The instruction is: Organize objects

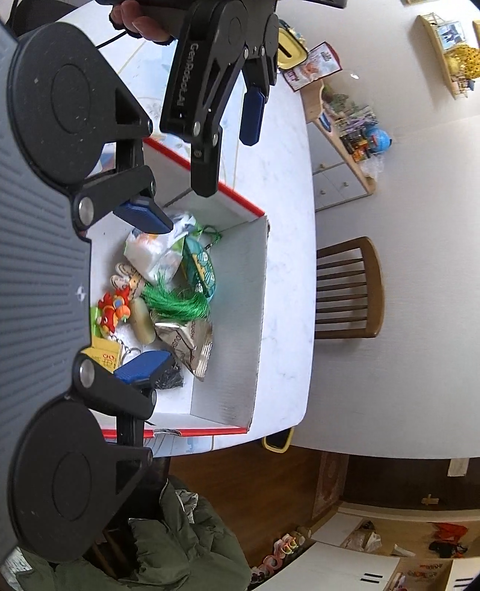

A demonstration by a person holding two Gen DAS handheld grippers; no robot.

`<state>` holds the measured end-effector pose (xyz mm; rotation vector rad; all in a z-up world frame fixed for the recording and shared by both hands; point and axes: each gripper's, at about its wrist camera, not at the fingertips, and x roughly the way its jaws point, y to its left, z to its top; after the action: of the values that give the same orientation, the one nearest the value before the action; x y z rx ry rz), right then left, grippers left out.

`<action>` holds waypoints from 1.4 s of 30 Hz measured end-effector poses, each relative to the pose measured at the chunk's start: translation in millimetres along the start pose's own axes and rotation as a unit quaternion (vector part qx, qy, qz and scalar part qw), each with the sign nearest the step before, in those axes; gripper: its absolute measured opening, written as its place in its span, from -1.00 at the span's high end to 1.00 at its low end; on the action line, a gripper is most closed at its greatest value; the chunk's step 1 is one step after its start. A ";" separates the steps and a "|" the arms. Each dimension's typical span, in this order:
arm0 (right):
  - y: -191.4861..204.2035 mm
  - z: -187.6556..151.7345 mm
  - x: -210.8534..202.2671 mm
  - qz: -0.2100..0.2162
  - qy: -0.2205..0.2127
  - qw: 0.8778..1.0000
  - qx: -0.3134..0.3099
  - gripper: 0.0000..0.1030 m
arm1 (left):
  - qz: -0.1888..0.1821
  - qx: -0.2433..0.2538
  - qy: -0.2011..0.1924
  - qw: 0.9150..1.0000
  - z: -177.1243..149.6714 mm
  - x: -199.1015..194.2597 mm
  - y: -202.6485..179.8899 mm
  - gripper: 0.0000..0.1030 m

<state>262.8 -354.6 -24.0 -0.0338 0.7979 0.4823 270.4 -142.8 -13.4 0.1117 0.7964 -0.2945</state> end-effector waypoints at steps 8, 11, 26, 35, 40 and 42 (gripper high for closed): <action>15.4 -12.7 -19.3 -0.007 -0.016 0.999 0.049 -0.37 | 0.008 -0.009 -0.053 0.999 -17.1 -34.0 14.4 -0.92; 22.4 -17.6 -25.1 -0.012 -0.024 0.998 0.059 -0.50 | 0.003 -0.008 -0.065 0.998 -22.2 -43.4 18.4 -0.98; 49.1 -37.6 -51.2 -0.030 -0.087 0.994 0.056 -0.69 | -0.034 -0.028 -0.063 0.997 -45.6 -54.0 28.8 -0.99; 50.7 -48.9 -63.5 -0.046 -0.121 0.989 0.070 -0.95 | -0.049 -0.031 -0.060 0.997 -52.8 -53.1 23.5 -1.00; 51.4 -55.3 -62.9 -0.062 -0.119 0.988 0.081 -0.95 | -0.044 -0.025 -0.067 0.996 -54.5 -54.9 18.0 -1.00; 50.4 -58.0 -62.9 -0.065 -0.118 0.987 0.085 -0.95 | -0.032 -0.020 -0.070 0.997 -55.2 -55.8 15.2 -1.00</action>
<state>164.4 -347.1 -13.6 0.1271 0.5971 0.2868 200.2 -104.6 -11.9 0.0264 0.6665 -0.3432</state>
